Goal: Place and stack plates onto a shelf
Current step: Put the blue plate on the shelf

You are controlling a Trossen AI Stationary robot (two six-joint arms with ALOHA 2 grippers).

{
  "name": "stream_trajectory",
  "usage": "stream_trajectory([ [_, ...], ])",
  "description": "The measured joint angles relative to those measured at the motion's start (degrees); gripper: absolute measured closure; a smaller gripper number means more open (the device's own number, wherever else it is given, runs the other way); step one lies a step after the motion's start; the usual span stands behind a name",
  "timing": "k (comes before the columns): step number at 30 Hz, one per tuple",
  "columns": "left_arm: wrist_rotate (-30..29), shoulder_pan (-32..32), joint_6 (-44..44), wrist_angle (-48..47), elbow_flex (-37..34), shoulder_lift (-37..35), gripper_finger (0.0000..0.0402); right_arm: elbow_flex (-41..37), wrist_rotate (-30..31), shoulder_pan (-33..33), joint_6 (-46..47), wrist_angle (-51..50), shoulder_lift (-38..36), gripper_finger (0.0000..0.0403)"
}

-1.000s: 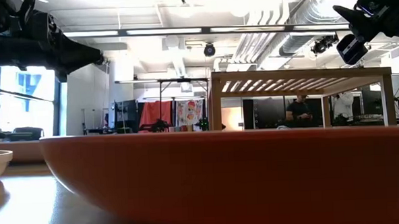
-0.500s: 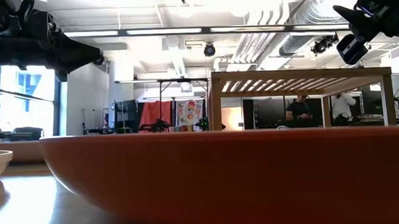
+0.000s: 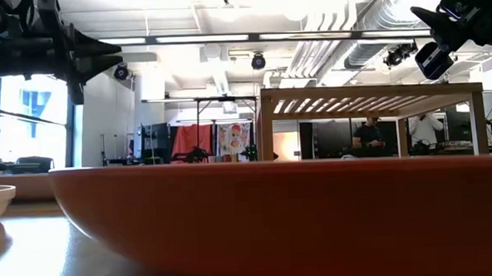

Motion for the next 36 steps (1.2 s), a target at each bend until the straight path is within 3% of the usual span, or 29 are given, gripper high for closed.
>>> stream_trajectory([
  [4,-0.04,0.00,-4.12,1.39,-0.01,0.00,0.0326,-0.02,0.14,-0.01,-0.02,0.04,-0.01,0.0304],
  [20,0.25,0.05,-5.95,2.24,0.00,0.01,0.0326,-0.02,3.98,0.01,3.50,0.35,0.00,0.0304],
  [26,-1.41,0.04,-8.65,3.18,0.00,0.02,0.0326,-0.02,8.04,0.01,-0.40,4.85,0.01,0.0304],
  [31,-4.59,0.05,-10.41,10.43,0.04,0.02,0.0326,0.52,9.14,0.01,-4.01,12.52,-0.03,0.0304],
  [36,-4.96,0.05,-8.93,11.70,4.17,1.35,0.0326,6.65,8.58,-0.01,-10.46,12.56,0.21,0.0304],
])
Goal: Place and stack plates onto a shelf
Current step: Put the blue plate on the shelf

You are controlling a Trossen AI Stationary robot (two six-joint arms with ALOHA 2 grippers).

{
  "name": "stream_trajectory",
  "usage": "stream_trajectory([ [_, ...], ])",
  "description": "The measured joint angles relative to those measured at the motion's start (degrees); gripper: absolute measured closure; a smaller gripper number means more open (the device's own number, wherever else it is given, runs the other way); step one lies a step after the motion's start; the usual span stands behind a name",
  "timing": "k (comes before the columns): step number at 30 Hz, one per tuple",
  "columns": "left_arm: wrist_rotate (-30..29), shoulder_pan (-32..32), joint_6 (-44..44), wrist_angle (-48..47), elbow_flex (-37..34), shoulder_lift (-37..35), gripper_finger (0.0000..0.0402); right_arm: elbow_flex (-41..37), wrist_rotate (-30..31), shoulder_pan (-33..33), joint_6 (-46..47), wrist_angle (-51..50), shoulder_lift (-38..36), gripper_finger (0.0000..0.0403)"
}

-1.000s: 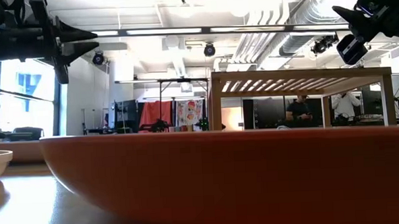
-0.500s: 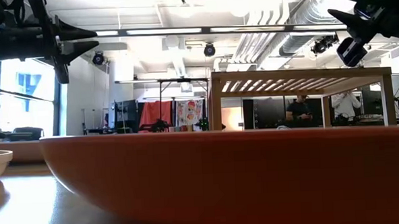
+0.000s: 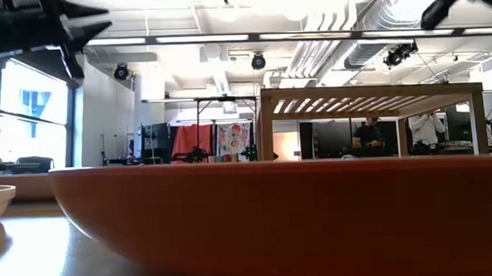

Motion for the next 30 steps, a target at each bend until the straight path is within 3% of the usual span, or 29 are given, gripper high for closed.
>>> stream_trajectory([
  [7,0.00,0.00,5.08,-6.49,10.95,7.46,0.0326,14.10,0.97,0.02,-5.22,-16.97,4.52,0.0304],
  [17,0.15,0.00,7.67,-22.60,26.32,20.53,0.0326,33.19,3.11,0.00,9.09,-45.30,20.00,0.0304],
  [22,2.41,-0.04,9.01,-30.57,29.36,24.65,0.0326,39.16,1.91,0.01,14.43,-55.81,29.05,0.0304],
  [30,2.42,-0.02,7.56,-34.19,29.43,27.28,0.0326,45.47,-5.13,0.01,20.48,-66.81,42.08,0.0304],
])
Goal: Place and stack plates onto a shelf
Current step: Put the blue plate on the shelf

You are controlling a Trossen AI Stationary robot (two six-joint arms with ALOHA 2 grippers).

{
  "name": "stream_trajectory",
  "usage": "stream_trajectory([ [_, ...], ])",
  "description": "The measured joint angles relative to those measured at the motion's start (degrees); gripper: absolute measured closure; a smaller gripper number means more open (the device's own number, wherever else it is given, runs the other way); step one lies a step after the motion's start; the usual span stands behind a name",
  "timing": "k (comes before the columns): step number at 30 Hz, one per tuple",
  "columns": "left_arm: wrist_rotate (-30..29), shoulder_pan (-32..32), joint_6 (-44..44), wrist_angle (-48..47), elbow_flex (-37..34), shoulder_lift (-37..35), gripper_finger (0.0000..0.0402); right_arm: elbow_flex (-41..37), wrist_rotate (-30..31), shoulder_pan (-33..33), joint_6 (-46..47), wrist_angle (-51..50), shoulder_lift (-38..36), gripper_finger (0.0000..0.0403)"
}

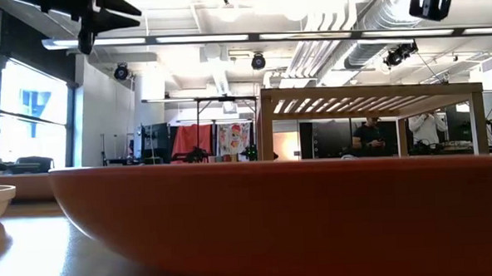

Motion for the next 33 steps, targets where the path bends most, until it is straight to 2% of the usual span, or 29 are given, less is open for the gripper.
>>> stream_trajectory([
  [6,0.01,0.00,0.00,-0.62,0.00,0.11,0.0326,1.02,-3.98,0.19,3.73,-3.06,6.96,0.0304],
  [10,0.02,0.00,-0.03,-2.33,0.00,0.13,0.0326,1.02,-4.00,1.68,4.19,-4.06,10.52,0.0304],
  [17,3.43,0.02,-0.82,-7.83,0.00,0.20,0.0326,1.02,-3.47,5.34,10.16,-6.80,16.34,0.0304],
  [22,3.49,0.04,-0.23,-12.41,0.00,0.53,0.0326,1.02,-2.91,7.16,14.95,-8.75,20.19,0.0304],
  [27,3.49,0.02,0.28,-13.41,0.02,0.51,0.0326,1.02,-2.90,8.55,21.26,-9.20,23.19,0.0304],
  [33,4.03,0.02,0.14,-13.49,0.02,0.50,0.0326,1.02,-3.58,10.02,21.97,-9.24,27.25,0.0304],
])
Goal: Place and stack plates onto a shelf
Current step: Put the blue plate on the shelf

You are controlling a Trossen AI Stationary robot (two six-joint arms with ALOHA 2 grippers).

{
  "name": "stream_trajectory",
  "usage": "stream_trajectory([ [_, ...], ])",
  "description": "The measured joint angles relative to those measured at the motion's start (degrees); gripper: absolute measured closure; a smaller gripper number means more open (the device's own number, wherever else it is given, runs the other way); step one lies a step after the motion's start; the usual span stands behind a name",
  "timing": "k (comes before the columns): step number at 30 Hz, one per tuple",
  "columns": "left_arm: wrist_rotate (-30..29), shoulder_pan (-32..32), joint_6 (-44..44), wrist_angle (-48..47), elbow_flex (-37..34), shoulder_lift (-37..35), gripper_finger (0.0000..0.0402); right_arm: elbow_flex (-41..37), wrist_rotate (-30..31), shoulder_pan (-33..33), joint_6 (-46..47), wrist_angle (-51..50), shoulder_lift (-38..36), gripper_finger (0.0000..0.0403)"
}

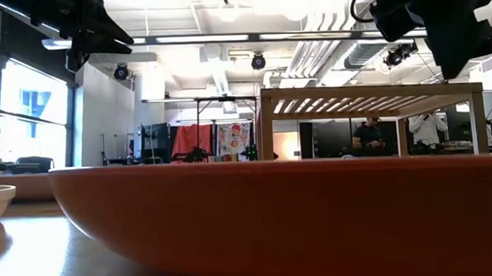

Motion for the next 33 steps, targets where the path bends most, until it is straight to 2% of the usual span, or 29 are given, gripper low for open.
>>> stream_trajectory([
  [9,0.02,0.00,2.38,-0.10,0.00,0.00,0.0326,0.00,3.92,1.36,-1.84,1.34,5.84,0.0304],
  [20,0.02,-0.02,2.40,-0.10,0.00,0.00,0.0326,0.00,4.69,3.87,-5.51,2.97,14.31,0.0304],
  [33,0.00,-0.02,2.40,-0.10,0.00,0.00,0.0326,0.00,9.29,5.82,-5.11,3.82,19.41,0.0304],
])
